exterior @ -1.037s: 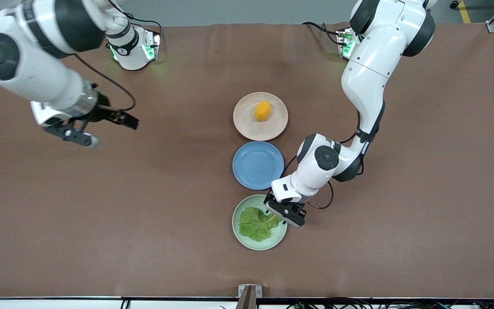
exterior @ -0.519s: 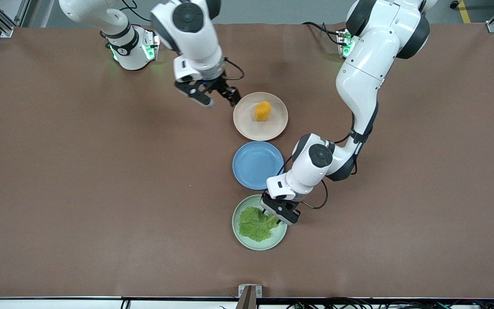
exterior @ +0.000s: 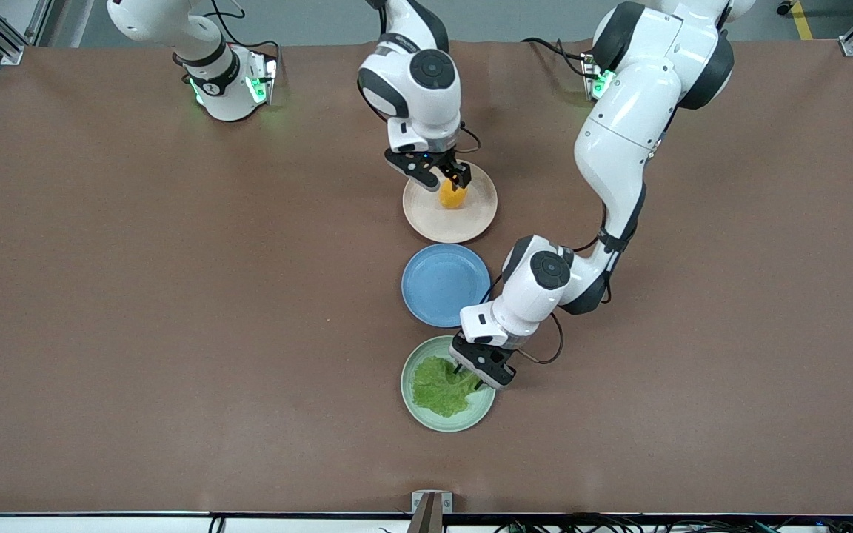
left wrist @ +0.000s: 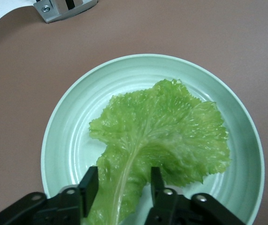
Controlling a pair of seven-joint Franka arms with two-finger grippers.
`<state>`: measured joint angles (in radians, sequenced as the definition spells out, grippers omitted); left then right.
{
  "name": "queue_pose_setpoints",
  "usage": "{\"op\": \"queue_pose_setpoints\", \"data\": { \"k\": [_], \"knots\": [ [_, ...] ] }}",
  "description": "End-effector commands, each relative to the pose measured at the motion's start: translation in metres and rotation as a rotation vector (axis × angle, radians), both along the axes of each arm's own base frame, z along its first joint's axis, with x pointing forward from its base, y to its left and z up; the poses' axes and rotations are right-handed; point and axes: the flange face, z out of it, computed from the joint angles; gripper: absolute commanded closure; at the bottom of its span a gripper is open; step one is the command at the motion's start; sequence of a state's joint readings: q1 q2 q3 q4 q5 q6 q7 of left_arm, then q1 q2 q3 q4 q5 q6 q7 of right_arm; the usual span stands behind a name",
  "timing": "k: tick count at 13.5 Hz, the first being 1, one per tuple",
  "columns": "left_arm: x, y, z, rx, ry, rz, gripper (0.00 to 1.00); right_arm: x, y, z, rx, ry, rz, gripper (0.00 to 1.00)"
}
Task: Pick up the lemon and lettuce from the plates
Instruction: 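Grasp the lettuce stem with the left gripper while the right gripper grasps the lemon, then lift the lettuce and lemon off their plates with both grippers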
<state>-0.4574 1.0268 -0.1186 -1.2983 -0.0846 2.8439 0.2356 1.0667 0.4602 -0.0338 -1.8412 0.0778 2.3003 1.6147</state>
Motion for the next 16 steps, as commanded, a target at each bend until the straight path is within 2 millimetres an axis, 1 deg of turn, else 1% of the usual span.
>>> {"op": "queue_pose_setpoints", "data": {
  "k": [1,3,5,7,8,9,10,11,12,13,15,16],
  "knots": [
    [0.004,0.000,-0.001,0.009,-0.021,-0.007,0.55,-0.006,0.019,-0.016,-0.022,-0.029,0.022,0.00],
    [0.003,-0.001,-0.003,0.008,-0.018,-0.006,0.54,-0.011,0.025,-0.031,-0.005,-0.044,0.033,0.00],
    [0.003,-0.001,-0.003,0.008,-0.018,-0.006,0.56,-0.015,0.027,-0.047,-0.017,-0.046,0.046,0.00],
    [0.003,-0.001,-0.001,0.007,-0.020,-0.006,0.63,-0.020,0.029,-0.055,-0.020,-0.053,0.060,0.00],
    [0.003,-0.001,-0.001,0.008,-0.021,-0.007,0.69,-0.021,0.029,-0.060,-0.025,-0.052,0.063,0.00],
    [0.003,-0.001,-0.003,0.010,-0.020,-0.008,0.71,-0.023,0.030,-0.067,-0.023,-0.054,0.068,0.00],
    [0.002,0.001,-0.010,0.015,-0.012,-0.007,0.71,-0.026,0.032,-0.074,-0.019,-0.057,0.072,0.01],
    [0.001,0.000,-0.010,0.018,-0.014,-0.011,0.71,-0.026,0.033,-0.076,-0.015,-0.066,0.077,0.05],
    [0.002,0.001,-0.010,0.025,-0.018,-0.014,0.73,-0.026,0.033,-0.076,-0.014,-0.068,0.080,0.13],
    [0.000,0.001,-0.010,0.035,-0.021,-0.024,0.76,-0.026,0.033,-0.076,-0.014,-0.068,0.080,0.29],
    [0.002,0.002,-0.006,0.051,-0.038,-0.040,0.80,-0.021,0.032,-0.074,-0.013,-0.068,0.072,0.74],
    [0.002,0.002,-0.005,0.054,-0.042,-0.044,0.83,-0.015,0.033,-0.067,-0.007,-0.069,0.064,0.94]
  ]
}}
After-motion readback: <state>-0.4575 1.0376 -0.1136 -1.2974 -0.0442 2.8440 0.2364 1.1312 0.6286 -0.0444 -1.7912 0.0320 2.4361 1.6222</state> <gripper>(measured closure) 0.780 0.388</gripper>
